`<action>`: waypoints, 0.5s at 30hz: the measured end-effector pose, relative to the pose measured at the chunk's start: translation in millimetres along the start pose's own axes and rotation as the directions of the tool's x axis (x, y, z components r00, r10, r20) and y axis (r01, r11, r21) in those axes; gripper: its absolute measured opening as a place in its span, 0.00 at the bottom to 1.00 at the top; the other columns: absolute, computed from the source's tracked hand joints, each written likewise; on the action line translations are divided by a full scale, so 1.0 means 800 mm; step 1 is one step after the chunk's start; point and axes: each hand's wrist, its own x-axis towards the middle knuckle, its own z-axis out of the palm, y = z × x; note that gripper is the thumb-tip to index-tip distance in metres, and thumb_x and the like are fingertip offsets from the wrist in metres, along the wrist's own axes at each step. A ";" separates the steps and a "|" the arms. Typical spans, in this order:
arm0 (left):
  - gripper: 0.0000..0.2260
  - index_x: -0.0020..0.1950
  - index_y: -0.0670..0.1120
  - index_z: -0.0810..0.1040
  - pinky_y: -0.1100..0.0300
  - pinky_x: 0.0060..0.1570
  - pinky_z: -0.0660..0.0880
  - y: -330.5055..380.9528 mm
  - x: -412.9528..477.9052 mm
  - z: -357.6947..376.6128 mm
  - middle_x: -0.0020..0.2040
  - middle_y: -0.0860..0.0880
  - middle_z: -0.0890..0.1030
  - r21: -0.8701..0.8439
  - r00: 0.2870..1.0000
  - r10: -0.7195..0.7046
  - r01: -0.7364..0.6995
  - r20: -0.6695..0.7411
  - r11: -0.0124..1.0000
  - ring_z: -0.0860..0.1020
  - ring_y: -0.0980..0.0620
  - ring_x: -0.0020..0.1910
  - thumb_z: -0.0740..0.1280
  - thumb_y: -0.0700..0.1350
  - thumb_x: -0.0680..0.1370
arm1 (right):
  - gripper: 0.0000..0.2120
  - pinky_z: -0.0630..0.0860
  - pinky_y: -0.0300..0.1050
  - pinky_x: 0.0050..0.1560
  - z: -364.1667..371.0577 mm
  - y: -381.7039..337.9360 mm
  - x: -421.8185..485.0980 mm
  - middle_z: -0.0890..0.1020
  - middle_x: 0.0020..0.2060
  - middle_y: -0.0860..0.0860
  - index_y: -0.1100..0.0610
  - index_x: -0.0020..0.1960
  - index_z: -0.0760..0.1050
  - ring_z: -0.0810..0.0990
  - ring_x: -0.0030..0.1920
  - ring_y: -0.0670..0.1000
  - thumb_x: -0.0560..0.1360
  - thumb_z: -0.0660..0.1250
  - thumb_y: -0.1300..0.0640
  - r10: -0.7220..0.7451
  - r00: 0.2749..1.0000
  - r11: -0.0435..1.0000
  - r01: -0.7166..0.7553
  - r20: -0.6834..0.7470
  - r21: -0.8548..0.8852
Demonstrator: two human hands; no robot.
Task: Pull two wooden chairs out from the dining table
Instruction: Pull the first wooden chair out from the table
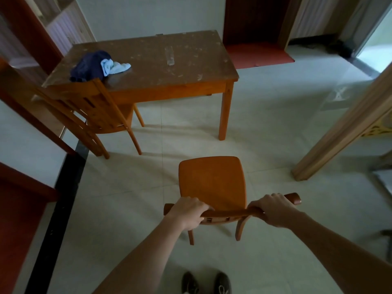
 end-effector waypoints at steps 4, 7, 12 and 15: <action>0.20 0.76 0.55 0.74 0.48 0.59 0.82 0.015 -0.007 0.014 0.64 0.49 0.86 -0.008 1.000 0.001 -0.001 -0.004 1.000 0.87 0.47 0.55 0.70 0.46 0.84 | 0.13 0.72 0.33 0.45 0.012 0.002 -0.013 0.86 0.47 0.40 0.40 0.65 0.77 0.84 0.42 0.41 0.84 0.62 0.39 0.004 1.000 1.000 -0.004 -0.011 -0.001; 0.21 0.76 0.56 0.74 0.48 0.60 0.82 0.022 -0.012 0.022 0.64 0.48 0.86 -0.007 0.999 0.017 -0.017 0.028 1.000 0.87 0.47 0.55 0.70 0.45 0.84 | 0.15 0.77 0.37 0.50 0.025 0.000 -0.024 0.86 0.48 0.41 0.41 0.67 0.77 0.84 0.43 0.42 0.84 0.61 0.39 0.005 1.000 1.000 -0.005 -0.002 0.009; 0.20 0.76 0.57 0.74 0.51 0.57 0.82 0.035 -0.023 0.033 0.60 0.49 0.86 -0.014 0.997 0.015 -0.014 0.070 1.000 0.86 0.47 0.52 0.69 0.46 0.85 | 0.16 0.81 0.40 0.54 0.038 -0.002 -0.042 0.87 0.51 0.41 0.40 0.70 0.75 0.86 0.45 0.43 0.84 0.60 0.39 -0.029 1.000 1.000 0.029 -0.001 0.009; 0.18 0.75 0.58 0.74 0.50 0.55 0.83 0.044 -0.025 0.043 0.56 0.49 0.86 -0.019 0.995 0.025 -0.023 0.097 1.000 0.85 0.49 0.48 0.68 0.47 0.85 | 0.16 0.81 0.44 0.57 0.046 -0.001 -0.055 0.87 0.53 0.40 0.39 0.70 0.75 0.87 0.48 0.44 0.84 0.61 0.39 -0.034 0.999 0.999 0.034 -0.020 -0.002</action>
